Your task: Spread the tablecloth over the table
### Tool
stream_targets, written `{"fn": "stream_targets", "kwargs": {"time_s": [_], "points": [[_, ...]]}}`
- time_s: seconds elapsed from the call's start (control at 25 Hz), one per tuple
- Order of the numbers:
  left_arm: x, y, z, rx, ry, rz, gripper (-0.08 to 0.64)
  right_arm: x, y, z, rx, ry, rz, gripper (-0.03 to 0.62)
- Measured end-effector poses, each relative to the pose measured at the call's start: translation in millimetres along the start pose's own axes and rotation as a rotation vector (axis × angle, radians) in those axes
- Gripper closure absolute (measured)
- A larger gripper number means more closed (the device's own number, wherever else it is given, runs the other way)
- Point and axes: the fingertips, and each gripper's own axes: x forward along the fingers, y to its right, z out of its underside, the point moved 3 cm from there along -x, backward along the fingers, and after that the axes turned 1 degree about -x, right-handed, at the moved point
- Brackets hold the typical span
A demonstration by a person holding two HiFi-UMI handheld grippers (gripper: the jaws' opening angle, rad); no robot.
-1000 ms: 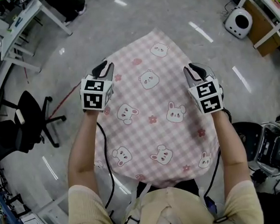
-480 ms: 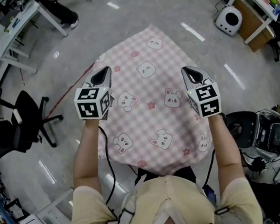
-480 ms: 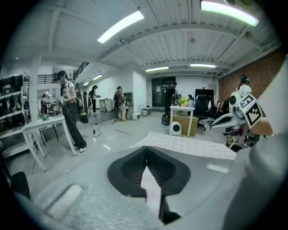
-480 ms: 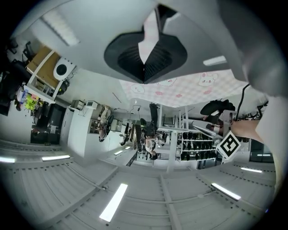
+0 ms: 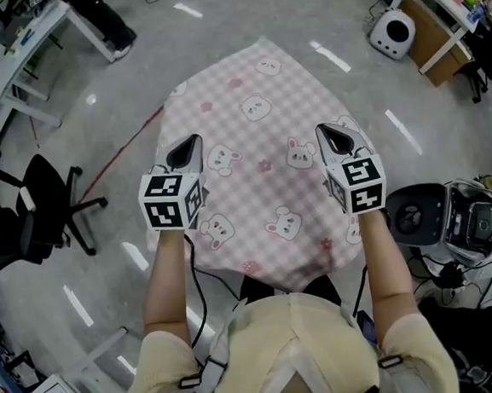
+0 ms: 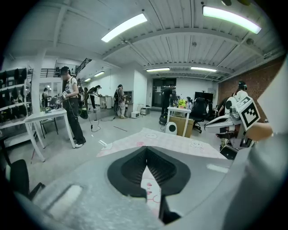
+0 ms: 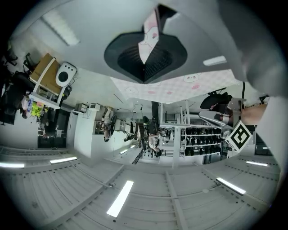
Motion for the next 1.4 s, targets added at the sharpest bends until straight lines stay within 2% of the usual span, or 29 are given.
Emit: {"fn": "stream_targets", "kwargs": {"time_s": [0.16, 0.44, 0.72, 0.92, 1.12, 1.4], "points": [[-21, 10, 8, -0.042, 0.025, 0.021, 0.555, -18, -10, 2, 0.018, -0.004, 0.005, 0.588], [-50, 31, 29, -0.013, 0.016, 0.048, 0.554, -49, -23, 13, 0.072, 0.000, 0.027, 0.588], [-76, 41, 48, -0.087, 0.014, 0.067, 0.554, -78, -36, 21, 0.114, 0.020, 0.052, 0.588], [-102, 39, 44, -0.151, 0.088, 0.025, 0.554, -100, -48, 21, 0.121, 0.032, 0.064, 0.588], [-118, 48, 40, -0.131, 0.096, 0.032, 0.554, -119, -57, 21, 0.143, 0.058, 0.068, 0.588], [-133, 61, 39, -0.077, 0.086, 0.063, 0.554, -136, -74, 21, 0.250, 0.093, 0.041, 0.588]]}}
